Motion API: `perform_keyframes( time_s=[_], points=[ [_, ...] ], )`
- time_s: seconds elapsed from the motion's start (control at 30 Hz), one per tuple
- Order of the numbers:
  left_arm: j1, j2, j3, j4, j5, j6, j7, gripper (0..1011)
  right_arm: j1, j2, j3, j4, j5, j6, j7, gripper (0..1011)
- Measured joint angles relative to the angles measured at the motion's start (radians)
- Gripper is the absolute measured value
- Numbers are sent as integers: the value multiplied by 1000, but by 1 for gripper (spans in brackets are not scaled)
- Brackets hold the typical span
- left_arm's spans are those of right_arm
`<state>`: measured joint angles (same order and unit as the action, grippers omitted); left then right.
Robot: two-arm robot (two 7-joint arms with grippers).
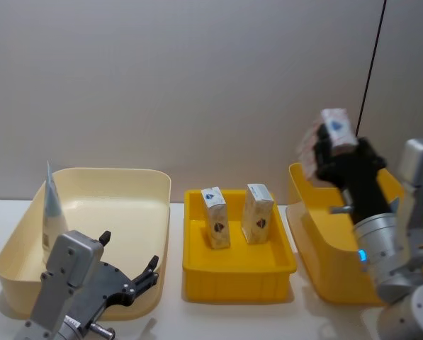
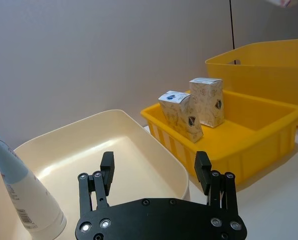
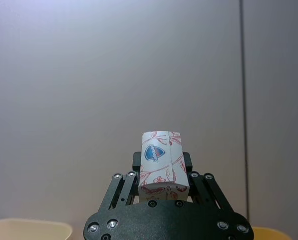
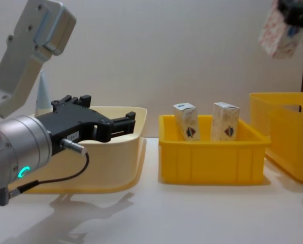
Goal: Bimanual collaborative sorting of washing and personal care products
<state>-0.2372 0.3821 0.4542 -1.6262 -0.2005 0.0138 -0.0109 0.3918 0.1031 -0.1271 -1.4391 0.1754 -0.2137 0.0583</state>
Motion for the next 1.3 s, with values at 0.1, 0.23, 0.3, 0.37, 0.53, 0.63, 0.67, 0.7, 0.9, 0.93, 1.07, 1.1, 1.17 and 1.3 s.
perform_keyframes(
  time_s=[0.1, 0.23, 0.3, 0.37, 0.53, 0.63, 0.67, 0.7, 0.9, 0.93, 1.07, 1.1, 1.17, 1.3],
  points=[
    [0, 0, 0, 0, 0, 0, 0, 1003, -8, 5, 29, -24, -2, -11, -17, 412],
    [0, 0, 0, 0, 0, 0, 0, 1004, -21, 12, 62, -53, -9, -20, -42, 412],
    [0, 0, 0, 0, 0, 0, 0, 1003, -30, 16, 80, -70, -14, -24, -55, 415],
    [0, 0, 0, 0, 0, 0, 0, 1004, -38, 19, 97, -86, -22, -26, -70, 415],
    [0, 0, 0, 0, 0, 0, 0, 1003, -57, 25, 130, -115, -37, -26, -98, 413],
    [0, 0, 0, 0, 0, 0, 0, 1003, -68, 29, 148, -132, -48, -20, -112, 412],
    [0, 0, 0, 0, 0, 0, 0, 1003, -75, 32, 157, -140, -52, -15, -118, 415],
    [0, 0, 0, 0, 0, 0, 0, 1003, -78, 33, 160, -144, -55, -12, -121, 413],
    [0, 0, 0, 0, 0, 0, 0, 1004, -100, 42, 182, -170, -74, 25, -136, 415],
    [0, 0, 0, 0, 0, 0, 0, 1003, -101, 43, 183, -172, -76, 30, -137, 413],
    [0, 0, 0, 0, 0, 0, 0, 1003, -111, 47, 190, -184, -87, 64, -142, 415],
    [0, 0, 0, 0, 0, 0, 0, 1003, -113, 47, 191, -186, -90, 71, -143, 413],
    [0, 0, 0, 0, 0, 0, 0, 1003, -117, 49, 193, -190, -96, 93, -145, 415],
    [0, 0, 0, 0, 0, 0, 0, 1003, -120, 50, 193, -192, -108, 135, -148, 415]
  ],
)
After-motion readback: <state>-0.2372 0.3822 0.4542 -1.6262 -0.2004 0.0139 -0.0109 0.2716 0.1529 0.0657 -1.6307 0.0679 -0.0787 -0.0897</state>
